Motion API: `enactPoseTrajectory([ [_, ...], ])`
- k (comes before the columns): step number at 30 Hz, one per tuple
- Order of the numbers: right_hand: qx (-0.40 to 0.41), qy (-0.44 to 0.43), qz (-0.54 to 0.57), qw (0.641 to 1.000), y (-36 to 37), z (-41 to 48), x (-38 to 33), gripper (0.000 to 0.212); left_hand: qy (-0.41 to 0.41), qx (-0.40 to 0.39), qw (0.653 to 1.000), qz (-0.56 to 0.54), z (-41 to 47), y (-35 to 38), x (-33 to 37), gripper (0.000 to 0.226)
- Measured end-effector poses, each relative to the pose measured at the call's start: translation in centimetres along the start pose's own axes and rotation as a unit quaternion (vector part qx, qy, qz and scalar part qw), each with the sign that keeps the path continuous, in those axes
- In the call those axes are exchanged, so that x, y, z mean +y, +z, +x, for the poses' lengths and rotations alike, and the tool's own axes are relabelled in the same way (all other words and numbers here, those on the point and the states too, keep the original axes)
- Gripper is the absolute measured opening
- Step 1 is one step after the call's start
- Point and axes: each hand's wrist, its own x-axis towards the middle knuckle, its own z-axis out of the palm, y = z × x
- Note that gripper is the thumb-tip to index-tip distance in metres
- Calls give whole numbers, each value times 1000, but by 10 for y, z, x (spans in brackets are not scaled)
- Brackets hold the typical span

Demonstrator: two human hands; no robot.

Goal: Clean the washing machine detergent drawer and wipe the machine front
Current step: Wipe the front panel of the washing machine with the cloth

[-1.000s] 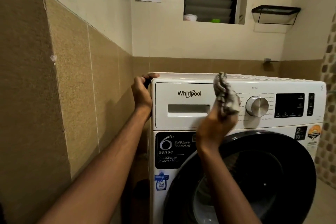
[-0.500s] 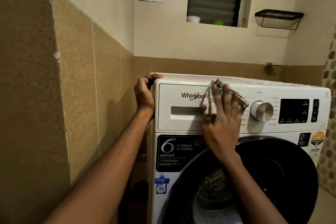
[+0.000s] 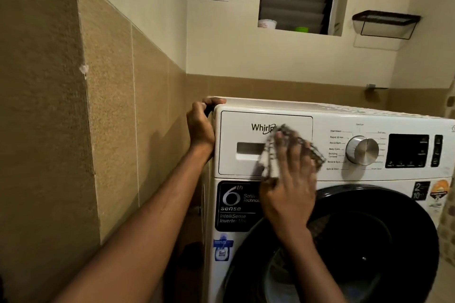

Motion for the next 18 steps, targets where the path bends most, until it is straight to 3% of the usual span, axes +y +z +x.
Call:
enactPoseTrajectory([
  [2,17,102,54,993,-7,22,2,74,-1,3,1000,7,-1,-1,0,46],
  [5,26,107,65,992,-17,58,-18,83,-3,7,1000,7,-1,-1,0,45],
  [7,18,40,44,998,-17,70,-37,91,-4,8,1000,1,-1,0,0,45],
  [12,-1,-185,-7,983,-6,48,-56,72,-11,-1,1000,-6,-4,2,4,44],
  [14,-8,-235,-31,971,1,30,-39,70,0,0,1000,16,-3,0,3,45],
  [16,5,-199,-40,979,2,19,-17,70,13,7,999,36,-3,-1,3,45],
  [18,27,-99,-26,994,-3,24,-1,66,17,13,999,48,-4,-1,3,46],
])
